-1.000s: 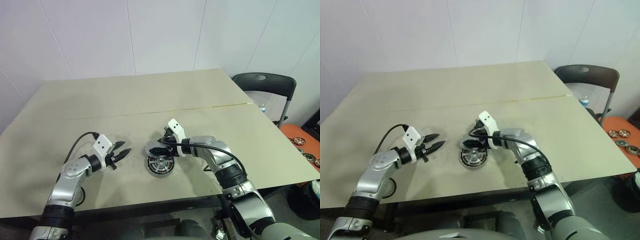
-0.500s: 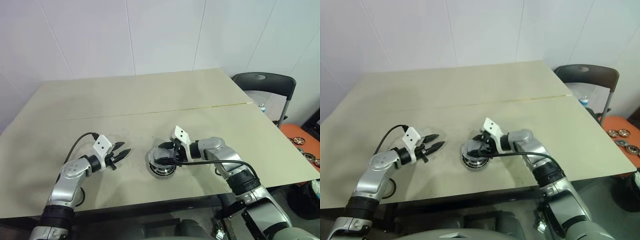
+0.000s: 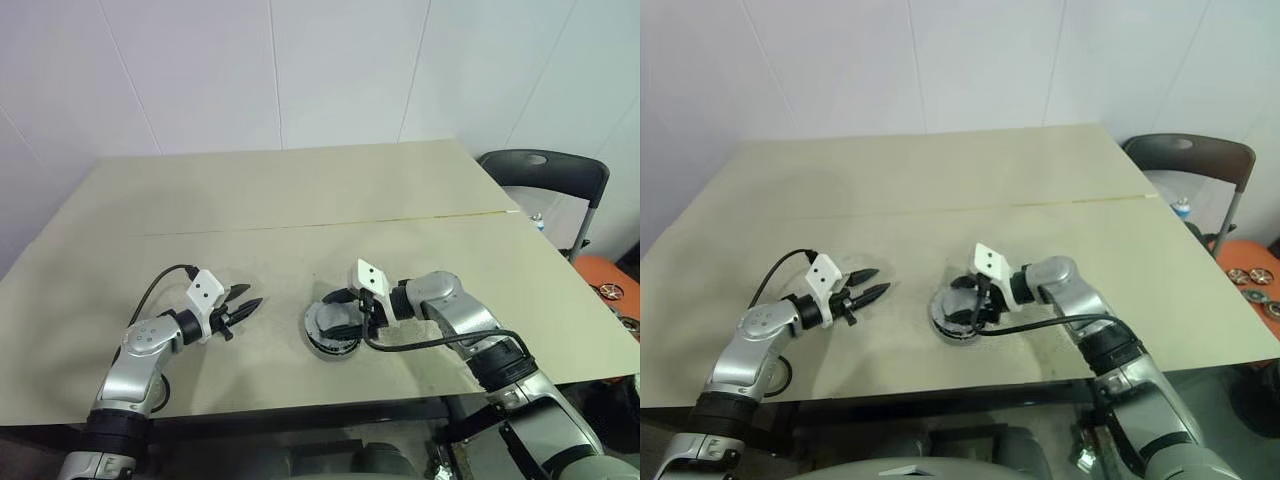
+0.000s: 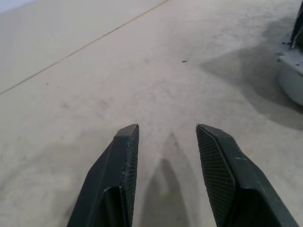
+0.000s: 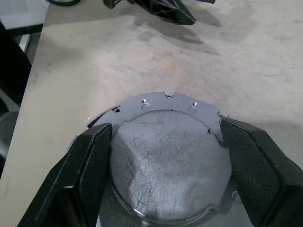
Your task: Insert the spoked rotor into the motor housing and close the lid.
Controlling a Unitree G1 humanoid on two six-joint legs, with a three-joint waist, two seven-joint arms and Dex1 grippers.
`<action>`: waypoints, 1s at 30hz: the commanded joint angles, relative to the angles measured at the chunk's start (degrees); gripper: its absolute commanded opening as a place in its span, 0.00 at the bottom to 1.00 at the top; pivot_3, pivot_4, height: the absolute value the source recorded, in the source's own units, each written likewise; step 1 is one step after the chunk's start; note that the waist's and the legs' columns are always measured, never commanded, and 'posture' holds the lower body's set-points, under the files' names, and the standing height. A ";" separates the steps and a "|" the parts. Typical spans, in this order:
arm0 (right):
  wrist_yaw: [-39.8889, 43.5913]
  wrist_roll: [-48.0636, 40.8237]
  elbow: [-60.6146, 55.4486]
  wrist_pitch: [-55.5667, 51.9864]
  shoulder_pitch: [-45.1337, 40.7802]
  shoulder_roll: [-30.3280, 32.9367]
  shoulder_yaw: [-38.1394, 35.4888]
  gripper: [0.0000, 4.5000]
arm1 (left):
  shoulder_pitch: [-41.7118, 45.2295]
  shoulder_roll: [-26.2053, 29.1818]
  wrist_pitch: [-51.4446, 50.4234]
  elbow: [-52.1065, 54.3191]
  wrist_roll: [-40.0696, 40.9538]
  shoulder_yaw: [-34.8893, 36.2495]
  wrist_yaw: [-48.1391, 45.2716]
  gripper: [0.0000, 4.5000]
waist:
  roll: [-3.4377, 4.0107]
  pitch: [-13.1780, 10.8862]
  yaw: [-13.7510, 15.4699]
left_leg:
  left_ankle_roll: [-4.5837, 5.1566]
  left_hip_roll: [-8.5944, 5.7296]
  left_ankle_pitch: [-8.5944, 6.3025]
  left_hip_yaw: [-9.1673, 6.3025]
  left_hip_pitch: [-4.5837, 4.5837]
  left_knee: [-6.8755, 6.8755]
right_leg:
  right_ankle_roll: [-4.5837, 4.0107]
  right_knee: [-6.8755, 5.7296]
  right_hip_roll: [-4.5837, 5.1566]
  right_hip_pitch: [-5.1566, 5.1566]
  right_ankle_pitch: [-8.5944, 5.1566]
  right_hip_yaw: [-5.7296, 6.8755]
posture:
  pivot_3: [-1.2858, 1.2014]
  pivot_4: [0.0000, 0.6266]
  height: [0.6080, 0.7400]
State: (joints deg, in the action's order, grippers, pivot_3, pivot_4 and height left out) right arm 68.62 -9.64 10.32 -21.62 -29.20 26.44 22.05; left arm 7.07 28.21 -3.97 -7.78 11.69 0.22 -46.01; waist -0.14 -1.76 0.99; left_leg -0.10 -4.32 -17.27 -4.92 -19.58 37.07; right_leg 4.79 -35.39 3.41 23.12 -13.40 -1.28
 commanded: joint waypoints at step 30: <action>2.66 -10.38 -0.34 -0.45 0.92 -5.41 -9.26 0.72 | 0.51 0.35 0.62 0.79 -0.63 -0.01 0.14 0.46 | -0.01 0.05 -0.27 | 0.05 0.01 -0.34 0.15 -0.74 0.22 | 0.05 -0.02 0.04 0.69 -0.02 0.00 | 0.52 0.00 1.00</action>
State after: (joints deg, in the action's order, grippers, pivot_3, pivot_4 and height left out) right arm 71.37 -18.52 10.59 -22.66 -26.62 21.48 14.48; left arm 6.96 28.21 -4.00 -7.81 11.22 -0.08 -46.02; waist -0.15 -1.71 0.72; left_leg -0.05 -4.32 -17.61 -4.77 -20.32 37.31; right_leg 4.84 -35.43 3.45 23.80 -13.42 -1.29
